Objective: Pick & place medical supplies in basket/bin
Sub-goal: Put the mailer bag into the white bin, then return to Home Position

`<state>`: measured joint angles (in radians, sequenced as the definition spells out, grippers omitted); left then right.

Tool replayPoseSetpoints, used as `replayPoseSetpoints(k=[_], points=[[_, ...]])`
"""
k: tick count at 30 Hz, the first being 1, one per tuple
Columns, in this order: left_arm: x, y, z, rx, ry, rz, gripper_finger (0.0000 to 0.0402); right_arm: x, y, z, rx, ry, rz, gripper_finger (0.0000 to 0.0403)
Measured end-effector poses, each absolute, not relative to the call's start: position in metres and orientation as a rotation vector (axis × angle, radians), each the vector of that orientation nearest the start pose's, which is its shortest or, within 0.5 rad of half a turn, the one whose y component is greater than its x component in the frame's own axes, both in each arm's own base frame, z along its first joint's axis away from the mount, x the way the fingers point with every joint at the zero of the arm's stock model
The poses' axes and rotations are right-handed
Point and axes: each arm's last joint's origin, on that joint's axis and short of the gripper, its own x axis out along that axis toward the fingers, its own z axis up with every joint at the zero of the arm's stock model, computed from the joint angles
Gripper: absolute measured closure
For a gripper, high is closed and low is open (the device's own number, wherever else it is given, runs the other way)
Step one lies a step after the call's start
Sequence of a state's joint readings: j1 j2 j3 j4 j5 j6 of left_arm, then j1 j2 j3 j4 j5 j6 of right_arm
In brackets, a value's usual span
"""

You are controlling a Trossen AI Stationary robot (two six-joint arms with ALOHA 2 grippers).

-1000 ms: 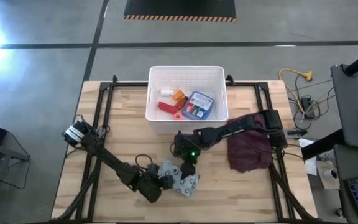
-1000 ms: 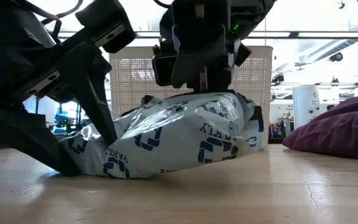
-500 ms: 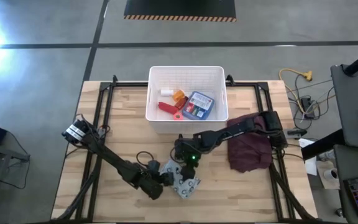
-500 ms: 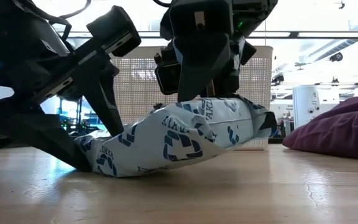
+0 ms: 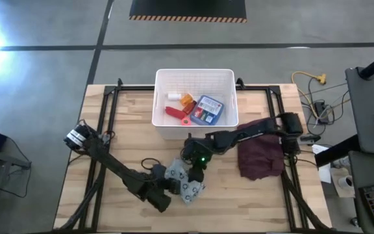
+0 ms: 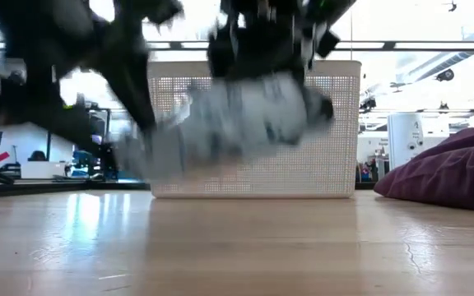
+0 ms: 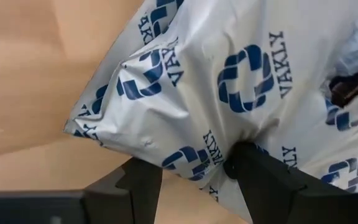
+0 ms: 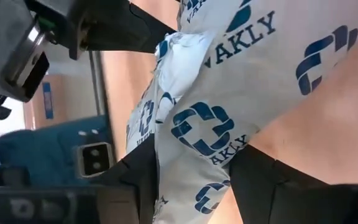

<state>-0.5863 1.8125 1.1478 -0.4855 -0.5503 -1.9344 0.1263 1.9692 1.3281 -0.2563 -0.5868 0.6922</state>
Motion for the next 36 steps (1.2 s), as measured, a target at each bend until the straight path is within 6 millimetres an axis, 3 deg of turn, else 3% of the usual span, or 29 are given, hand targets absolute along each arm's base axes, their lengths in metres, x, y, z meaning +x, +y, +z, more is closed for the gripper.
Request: replayPoseSetpoints(k=[6,10,15,18,22,28,32,36], points=[[0.278,-0.201,0.246,-0.978,0.484,0.934,0.0224,0.392,0.053,0.242,0.785,0.903,0.327,0.0255],[0.263,-0.205,0.288,-0.865,0.338,0.949,0.0224,0.373,0.039,0.297,0.747,0.729,0.283,0.0255],[0.259,-0.205,0.331,-0.746,0.109,0.873,0.0224,0.344,0.008,0.364,0.684,0.423,0.045,0.0256],[0.259,-0.199,0.359,-0.583,-0.074,0.833,0.0224,0.332,-0.019,0.386,0.627,0.324,-0.118,0.0256],[0.259,-0.186,0.395,-0.444,-0.074,0.847,0.0224,0.324,-0.059,0.386,0.549,0.421,-0.346,0.0256],[0.258,-0.176,0.421,-0.365,-0.023,0.853,0.0224,0.321,-0.108,0.352,0.418,0.693,-0.549,0.0237],[0.254,-0.171,0.424,-0.377,-0.007,0.854,0.0224,0.315,-0.112,0.346,0.386,0.781,-0.56,0.0194],[0.254,-0.17,0.419,-0.388,0.042,0.851,0.0224,0.308,-0.098,0.352,0.303,0.812,-0.513,0.0138]])
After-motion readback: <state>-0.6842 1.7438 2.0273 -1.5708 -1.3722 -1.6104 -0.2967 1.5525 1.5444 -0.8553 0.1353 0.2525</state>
